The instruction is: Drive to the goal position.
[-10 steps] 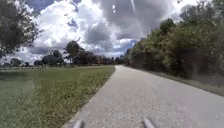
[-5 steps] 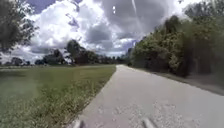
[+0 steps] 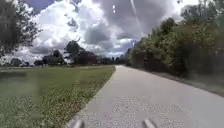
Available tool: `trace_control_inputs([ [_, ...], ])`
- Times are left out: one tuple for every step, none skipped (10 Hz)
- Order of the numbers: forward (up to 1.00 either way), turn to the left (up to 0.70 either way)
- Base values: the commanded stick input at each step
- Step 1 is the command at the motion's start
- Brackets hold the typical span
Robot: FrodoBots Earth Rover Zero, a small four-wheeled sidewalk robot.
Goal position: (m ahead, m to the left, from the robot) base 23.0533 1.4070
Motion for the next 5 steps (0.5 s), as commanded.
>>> trace_control_inputs([
  [0.70,0.00],
  [0.70,0.00],
  [0.70,0.00],
  [0.70,0.00],
  [0.70,0.00],
])
